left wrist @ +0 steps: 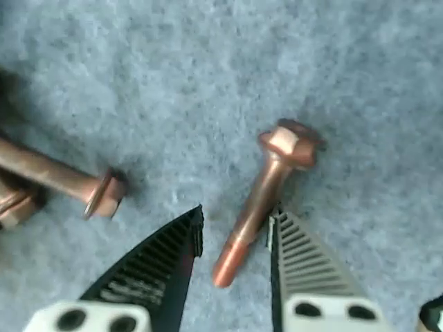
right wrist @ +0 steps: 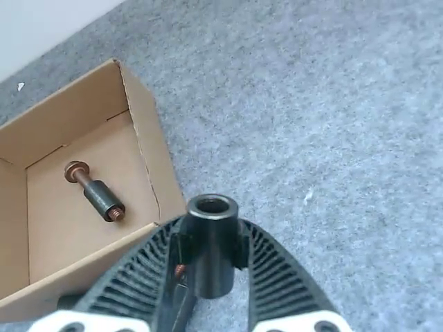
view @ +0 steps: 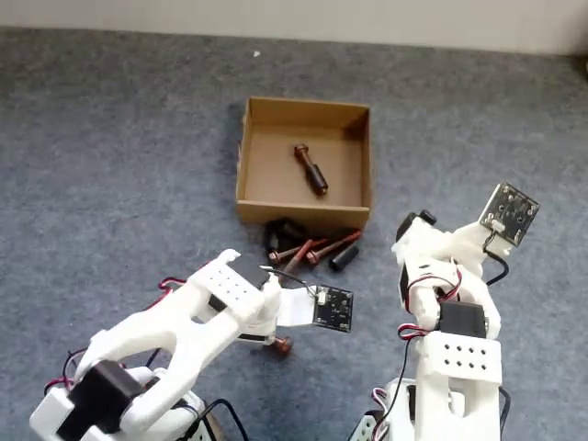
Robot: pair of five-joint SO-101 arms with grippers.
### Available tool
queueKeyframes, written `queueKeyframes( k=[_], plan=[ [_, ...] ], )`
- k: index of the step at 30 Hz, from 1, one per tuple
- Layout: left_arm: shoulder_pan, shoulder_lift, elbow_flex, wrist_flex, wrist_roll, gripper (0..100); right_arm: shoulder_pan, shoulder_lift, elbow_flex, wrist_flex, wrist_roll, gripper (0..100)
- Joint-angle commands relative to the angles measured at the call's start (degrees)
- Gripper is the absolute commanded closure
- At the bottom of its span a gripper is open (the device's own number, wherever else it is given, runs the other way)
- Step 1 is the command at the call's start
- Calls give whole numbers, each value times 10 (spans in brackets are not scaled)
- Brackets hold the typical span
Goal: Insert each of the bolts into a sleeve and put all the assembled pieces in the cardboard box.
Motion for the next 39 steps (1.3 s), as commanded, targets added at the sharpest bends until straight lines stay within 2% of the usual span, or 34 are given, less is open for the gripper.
queueKeyframes(
  k=[1,7,14,22,28,31,34,39],
  plan=[
    [9,31,-34,-28,-4,890,8,-8,-14,-18,-3,992],
    [9,29,-34,-26,-3,997,8,-7,-14,-18,-3,992],
    [5,20,-36,-2,13,994,8,-7,-14,-18,-3,992],
    [3,-181,-33,53,133,994,5,-12,-14,-16,-3,993],
    [-44,-352,-33,54,241,994,1,-69,-9,-15,-3,993],
    [-49,-413,-33,53,319,994,-39,-141,3,-12,7,993],
    [-51,-460,-33,52,382,994,-92,-202,49,-8,58,993],
    [-52,-518,-33,3,491,994,-174,-266,95,-9,100,993]
  ],
)
